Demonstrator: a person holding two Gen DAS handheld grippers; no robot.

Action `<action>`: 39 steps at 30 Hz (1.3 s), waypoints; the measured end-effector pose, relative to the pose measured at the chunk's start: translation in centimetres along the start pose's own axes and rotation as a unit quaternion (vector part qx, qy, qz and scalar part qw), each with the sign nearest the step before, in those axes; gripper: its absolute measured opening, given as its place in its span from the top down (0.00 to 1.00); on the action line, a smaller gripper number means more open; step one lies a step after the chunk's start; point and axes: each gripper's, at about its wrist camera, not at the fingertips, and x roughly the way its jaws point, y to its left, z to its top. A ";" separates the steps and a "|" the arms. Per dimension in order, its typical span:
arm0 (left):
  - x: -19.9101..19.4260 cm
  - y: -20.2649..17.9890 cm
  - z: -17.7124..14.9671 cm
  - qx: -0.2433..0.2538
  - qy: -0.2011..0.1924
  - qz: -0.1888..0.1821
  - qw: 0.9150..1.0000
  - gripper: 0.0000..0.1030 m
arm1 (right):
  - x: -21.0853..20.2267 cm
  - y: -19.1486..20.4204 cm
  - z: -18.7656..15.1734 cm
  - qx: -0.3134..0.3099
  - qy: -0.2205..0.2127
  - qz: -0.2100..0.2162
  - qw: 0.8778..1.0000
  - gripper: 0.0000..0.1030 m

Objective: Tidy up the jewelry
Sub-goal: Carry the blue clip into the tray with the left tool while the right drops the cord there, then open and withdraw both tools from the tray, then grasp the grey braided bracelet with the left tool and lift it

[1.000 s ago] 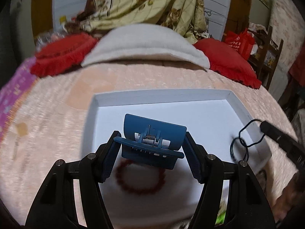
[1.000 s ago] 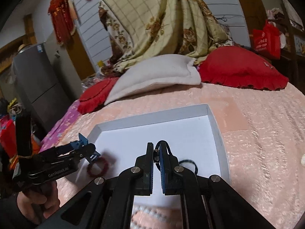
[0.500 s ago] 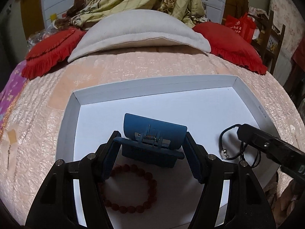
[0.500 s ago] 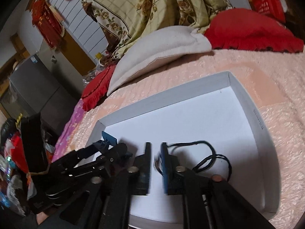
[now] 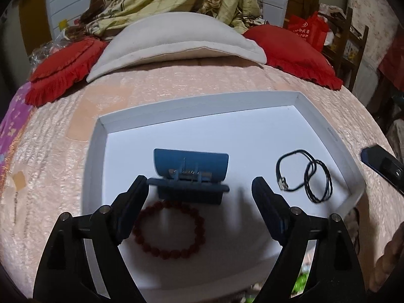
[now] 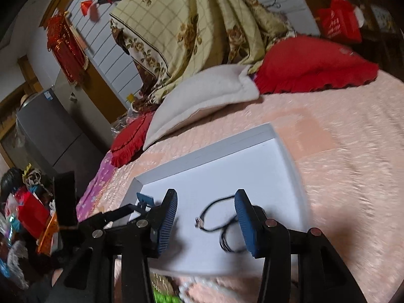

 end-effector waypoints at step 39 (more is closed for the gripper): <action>-5.9 -1.2 -13.3 0.032 -0.027 -0.043 0.998 0.90 | -6.7 -2.9 -9.2 -0.064 0.116 -0.121 0.984 0.56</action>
